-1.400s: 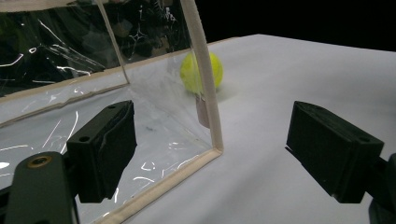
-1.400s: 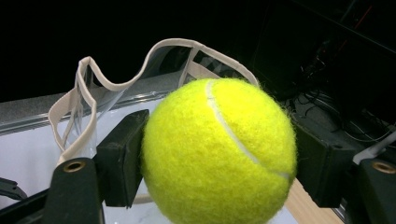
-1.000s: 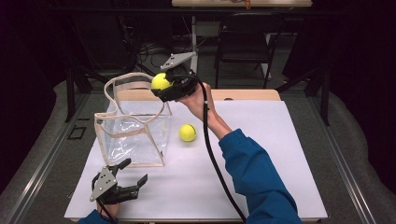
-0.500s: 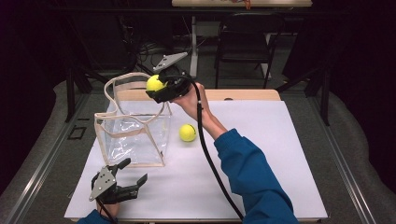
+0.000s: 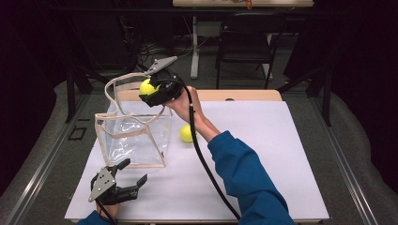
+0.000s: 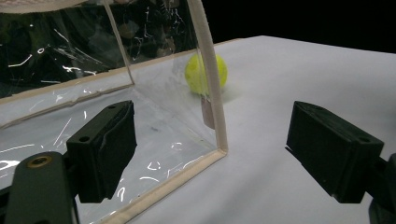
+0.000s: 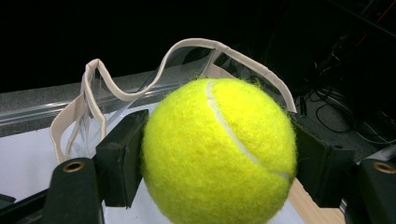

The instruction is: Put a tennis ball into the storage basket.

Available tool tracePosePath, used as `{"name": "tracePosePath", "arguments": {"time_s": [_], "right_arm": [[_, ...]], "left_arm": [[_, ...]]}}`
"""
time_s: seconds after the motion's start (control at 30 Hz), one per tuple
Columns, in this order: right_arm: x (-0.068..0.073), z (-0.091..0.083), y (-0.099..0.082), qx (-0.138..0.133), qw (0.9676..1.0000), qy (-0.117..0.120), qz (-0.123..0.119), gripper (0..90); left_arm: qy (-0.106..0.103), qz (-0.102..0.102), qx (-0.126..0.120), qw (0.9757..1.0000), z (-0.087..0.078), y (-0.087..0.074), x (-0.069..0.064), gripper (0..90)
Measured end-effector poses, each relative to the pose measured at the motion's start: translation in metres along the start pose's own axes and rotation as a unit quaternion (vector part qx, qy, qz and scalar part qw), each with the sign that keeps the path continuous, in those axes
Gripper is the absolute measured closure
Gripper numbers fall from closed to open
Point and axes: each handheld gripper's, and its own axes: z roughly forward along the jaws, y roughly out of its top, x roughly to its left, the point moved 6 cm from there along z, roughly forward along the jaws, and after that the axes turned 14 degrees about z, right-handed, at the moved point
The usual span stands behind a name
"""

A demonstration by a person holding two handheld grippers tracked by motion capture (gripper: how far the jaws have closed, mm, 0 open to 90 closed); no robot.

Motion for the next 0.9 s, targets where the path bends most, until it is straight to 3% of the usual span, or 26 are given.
{"name": "tracePosePath", "arguments": {"time_s": [0.27, 0.6, 0.9], "right_arm": [[0.003, 0.010, -0.004, 0.018, 0.9998, -0.004, 0.000, 26.5], [0.011, 0.019, -0.008, 0.059, 0.9983, -0.003, -0.006, 26.4], [0.006, 0.021, -0.011, 0.077, 0.9970, 0.004, 0.006, 26.3]], "left_arm": [[0.000, 0.000, -0.001, 1.0000, -0.001, 0.000, 0.001, 15.9], [0.000, 0.000, -0.004, 1.0000, -0.002, 0.001, 0.000, 15.9], [0.000, 0.001, -0.004, 1.0000, -0.002, 0.001, 0.001, 15.9]]}}
